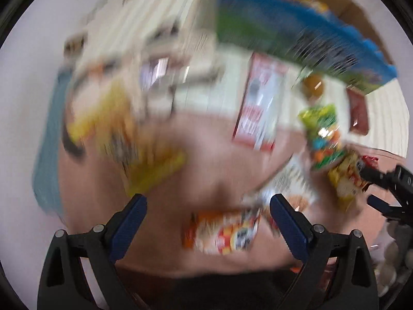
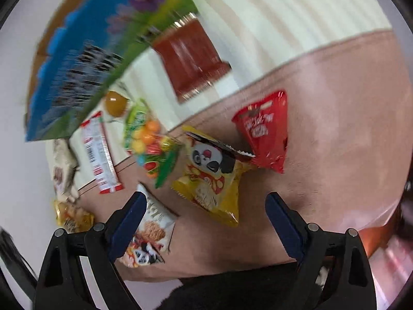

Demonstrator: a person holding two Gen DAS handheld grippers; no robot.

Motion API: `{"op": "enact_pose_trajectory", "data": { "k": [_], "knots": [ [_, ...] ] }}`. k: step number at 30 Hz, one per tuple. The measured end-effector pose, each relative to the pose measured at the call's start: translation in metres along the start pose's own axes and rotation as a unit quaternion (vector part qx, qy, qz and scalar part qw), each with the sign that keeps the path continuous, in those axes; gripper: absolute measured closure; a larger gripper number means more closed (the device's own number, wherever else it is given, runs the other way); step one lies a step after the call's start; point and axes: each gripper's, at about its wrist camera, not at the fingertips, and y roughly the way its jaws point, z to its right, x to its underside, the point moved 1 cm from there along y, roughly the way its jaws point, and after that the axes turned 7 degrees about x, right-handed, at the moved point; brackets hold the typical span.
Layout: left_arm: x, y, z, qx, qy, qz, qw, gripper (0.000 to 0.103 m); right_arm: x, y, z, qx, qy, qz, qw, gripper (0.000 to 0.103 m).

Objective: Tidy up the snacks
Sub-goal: 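Grasp the orange melon-seed bag with the left tool while the right tool grasps the panda bag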

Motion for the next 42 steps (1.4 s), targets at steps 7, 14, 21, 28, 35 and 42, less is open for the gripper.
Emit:
{"op": "enact_pose_trajectory", "data": {
  "k": [7, 14, 21, 28, 35, 42],
  "knots": [
    [0.049, 0.043, -0.050, 0.077, -0.195, -0.085, 0.9741, 0.006, -0.005, 0.041, -0.026, 0.009, 0.019, -0.023, 1.000, 0.022],
    [0.062, 0.089, -0.065, 0.170, -0.342, -0.127, 0.9155, 0.006, -0.006, 0.059, -0.037, 0.024, 0.009, -0.031, 0.999, 0.035],
    [0.049, 0.104, -0.054, 0.147, -0.336, -0.117, 0.9229, 0.035, -0.004, 0.057, -0.032, 0.027, -0.027, -0.030, 0.999, 0.047],
    [0.022, 0.090, 0.019, 0.050, -0.108, -0.074, 0.9901, 0.047, 0.009, 0.052, -0.039, 0.072, -0.161, -0.037, 0.984, 0.050],
    [0.005, 0.095, 0.063, -0.011, 0.015, -0.059, 0.9981, 0.046, 0.023, 0.046, -0.048, 0.100, -0.236, -0.032, 0.966, 0.045],
    [0.003, 0.089, 0.020, 0.043, -0.042, -0.081, 0.9949, 0.045, 0.006, 0.038, -0.039, 0.037, -0.132, -0.015, 0.990, 0.008]
  ]
}}
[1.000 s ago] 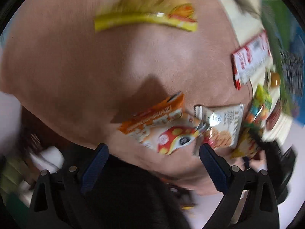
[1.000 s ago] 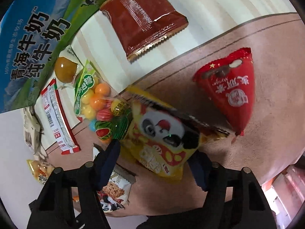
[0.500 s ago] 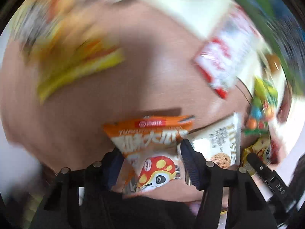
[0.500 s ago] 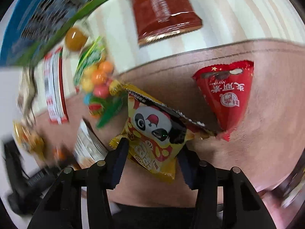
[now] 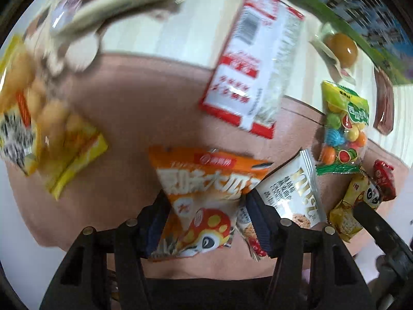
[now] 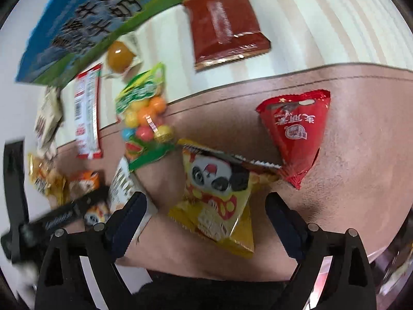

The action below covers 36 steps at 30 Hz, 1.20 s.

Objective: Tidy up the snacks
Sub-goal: 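Grasp the orange melon-seed bag with the left tool while the right tool grasps the panda bag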

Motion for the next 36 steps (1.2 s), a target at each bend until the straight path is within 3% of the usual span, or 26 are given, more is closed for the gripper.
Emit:
{"op": "enact_pose_trajectory", "data": {
  "k": [4, 6, 8, 11, 15, 18, 19, 22, 25, 28, 32, 36],
  "knots": [
    [0.011, 0.004, -0.009, -0.002, -0.003, -0.003, 1.0000, 0.045, -0.009, 0.019, -0.006, 0.026, 0.034, -0.005, 0.999, 0.010],
    [0.013, 0.007, -0.006, -0.010, 0.002, -0.002, 0.9999, 0.045, -0.012, 0.021, -0.007, 0.044, 0.034, 0.005, 0.998, 0.021],
    [0.012, 0.009, -0.001, -0.017, 0.005, -0.004, 0.9998, 0.045, -0.013, 0.021, -0.007, 0.067, -0.005, 0.007, 0.998, 0.037],
    [0.006, 0.009, 0.011, -0.031, 0.019, -0.001, 0.9994, 0.044, -0.008, 0.016, -0.015, 0.074, -0.078, 0.002, 0.994, 0.040],
    [0.018, 0.003, 0.015, -0.036, 0.025, 0.003, 0.9990, 0.044, 0.007, 0.015, -0.029, 0.144, -0.194, -0.010, 0.970, 0.040],
    [0.025, 0.005, 0.009, -0.037, 0.029, 0.002, 0.9989, 0.044, 0.008, 0.009, -0.027, 0.145, -0.177, 0.003, 0.974, 0.031],
    [0.008, 0.016, 0.009, -0.037, 0.030, 0.001, 0.9989, 0.044, 0.010, 0.005, -0.021, 0.137, -0.161, 0.008, 0.977, 0.028],
    [0.001, 0.025, 0.011, -0.041, 0.037, 0.001, 0.9985, 0.044, 0.005, 0.006, -0.004, 0.114, -0.092, -0.001, 0.989, 0.027],
    [0.000, 0.031, 0.016, -0.045, 0.044, 0.007, 0.9980, 0.045, 0.005, 0.005, 0.013, 0.106, -0.054, -0.005, 0.993, 0.027],
    [0.009, 0.027, 0.022, -0.069, 0.064, 0.019, 0.9954, 0.061, 0.010, 0.008, 0.016, 0.112, -0.047, 0.005, 0.993, 0.028],
    [0.016, 0.026, 0.027, -0.070, 0.075, 0.027, 0.9943, 0.063, 0.022, 0.005, 0.015, 0.110, -0.041, 0.021, 0.993, 0.043],
    [0.021, 0.018, 0.029, -0.071, 0.081, 0.038, 0.9934, 0.065, 0.042, -0.006, 0.013, 0.097, -0.038, 0.030, 0.994, 0.047]
  ]
}}
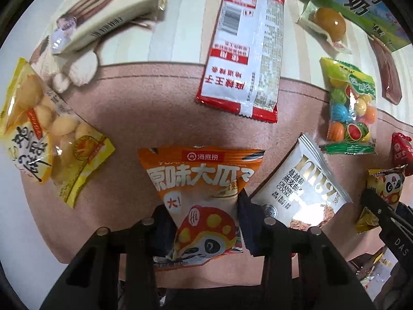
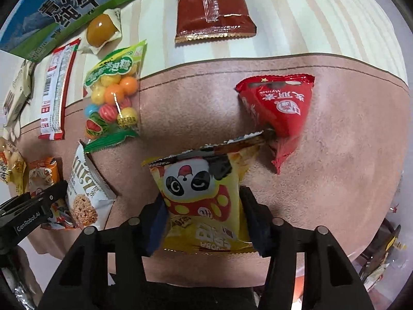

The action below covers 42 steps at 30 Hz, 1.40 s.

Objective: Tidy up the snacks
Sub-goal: 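Grasp the orange melon-seed bag with the left tool while the right tool grasps the panda bag, then lower both bags into the box and open both tools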

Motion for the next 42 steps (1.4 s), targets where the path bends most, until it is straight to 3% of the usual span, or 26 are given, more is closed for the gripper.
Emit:
{"op": "enact_pose_trajectory", "data": {
  "k": [7, 15, 19, 26, 29, 32, 37, 42],
  "knots": [
    [0.002, -0.033, -0.004, 0.019, 0.001, 0.025, 0.9995, 0.065, 0.001, -0.036, 0.001, -0.050, 0.004, 0.007, 0.999, 0.050],
    [-0.017, -0.114, 0.016, 0.079, 0.023, 0.081, 0.9933, 0.065, -0.014, -0.108, 0.007, -0.142, 0.010, 0.032, 0.989, 0.051],
    [-0.053, -0.164, 0.035, 0.139, 0.038, 0.097, 0.9848, 0.065, -0.045, -0.157, 0.001, -0.186, 0.003, 0.070, 0.980, 0.051],
    [-0.145, -0.222, 0.049, 0.144, 0.058, 0.134, 0.9787, 0.065, -0.122, -0.223, -0.019, -0.213, -0.016, 0.143, 0.966, 0.051],
    [-0.188, -0.220, 0.045, 0.140, 0.053, 0.118, 0.9817, 0.065, -0.160, -0.234, -0.035, -0.206, -0.022, 0.162, 0.965, 0.051],
    [-0.226, -0.209, 0.039, 0.133, 0.042, 0.082, 0.9868, 0.065, -0.196, -0.225, -0.049, -0.203, -0.025, 0.154, 0.967, 0.051],
    [-0.271, -0.160, 0.028, 0.145, 0.000, -0.002, 0.9894, 0.065, -0.239, -0.191, -0.075, -0.195, -0.031, 0.113, 0.974, 0.051],
    [-0.290, -0.117, 0.021, 0.136, -0.023, -0.065, 0.9883, 0.065, -0.256, -0.138, -0.097, -0.169, -0.045, 0.067, 0.982, 0.051]
  ]
}}
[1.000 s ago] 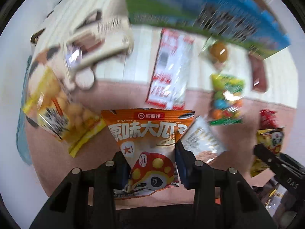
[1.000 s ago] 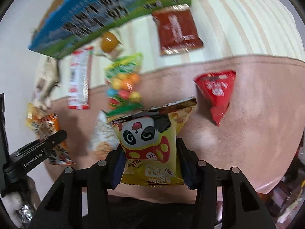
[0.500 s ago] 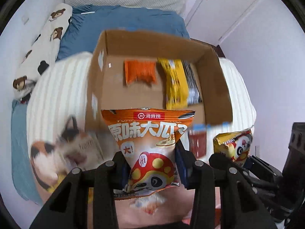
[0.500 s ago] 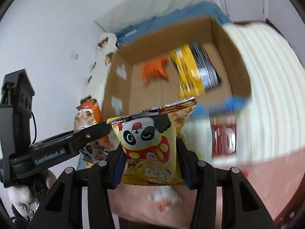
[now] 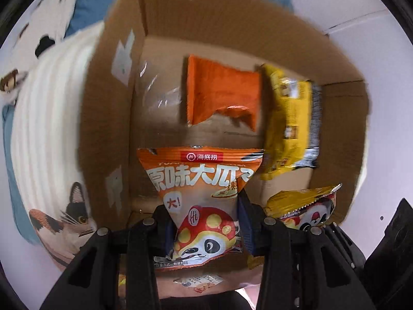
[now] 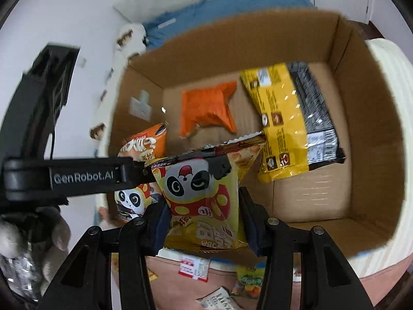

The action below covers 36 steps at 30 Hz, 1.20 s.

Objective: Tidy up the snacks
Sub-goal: 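Lower both bags into the box and open both tools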

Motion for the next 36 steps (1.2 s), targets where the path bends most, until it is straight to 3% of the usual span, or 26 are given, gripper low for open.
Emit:
{"op": "enact_pose_trajectory", "data": {
  "k": [12, 13, 14, 15, 18, 19, 24, 26, 31, 34, 36],
  "knots": [
    [-0.002, 0.041, -0.008, -0.040, 0.018, -0.054, 0.9976, 0.064, -0.006, 0.057, 0.011, 0.002, -0.003, -0.074, 0.997, 0.047],
    [-0.002, 0.040, -0.006, -0.049, 0.026, -0.053, 0.9971, 0.061, -0.008, 0.061, 0.011, 0.005, -0.007, -0.084, 0.996, 0.036],
    [-0.001, 0.039, -0.003, -0.058, 0.034, -0.051, 0.9964, 0.058, -0.010, 0.065, 0.011, 0.013, -0.011, -0.089, 0.996, 0.017],
    [-0.001, 0.037, -0.001, -0.064, 0.041, -0.047, 0.9960, 0.049, -0.011, 0.065, 0.011, 0.016, -0.014, -0.091, 0.996, 0.011],
    [-0.001, 0.031, 0.002, -0.060, 0.042, -0.043, 0.9964, 0.027, -0.013, 0.065, 0.009, 0.023, -0.018, -0.087, 0.996, 0.010],
    [-0.001, 0.029, 0.002, -0.059, 0.041, -0.041, 0.9965, 0.025, -0.014, 0.064, 0.010, 0.029, -0.018, -0.085, 0.996, 0.010],
    [0.005, 0.010, 0.005, -0.066, 0.045, -0.009, 0.9968, 0.023, -0.019, 0.051, 0.023, 0.055, -0.007, -0.073, 0.996, 0.010],
    [0.011, 0.001, 0.006, -0.060, 0.044, -0.001, 0.9972, 0.018, -0.021, 0.043, 0.029, 0.069, -0.002, -0.060, 0.996, 0.009],
    [0.028, -0.026, 0.022, -0.044, 0.068, 0.024, 0.9964, 0.018, -0.021, 0.015, 0.038, 0.086, 0.000, -0.030, 0.996, 0.008],
    [0.044, -0.050, 0.027, -0.063, 0.082, 0.073, 0.9919, 0.018, -0.013, 0.002, 0.042, 0.097, -0.006, -0.006, 0.995, 0.008],
    [0.059, -0.066, 0.037, -0.090, 0.098, 0.126, 0.9831, 0.018, -0.006, -0.011, 0.040, 0.107, -0.008, 0.017, 0.994, 0.008]
  ]
}}
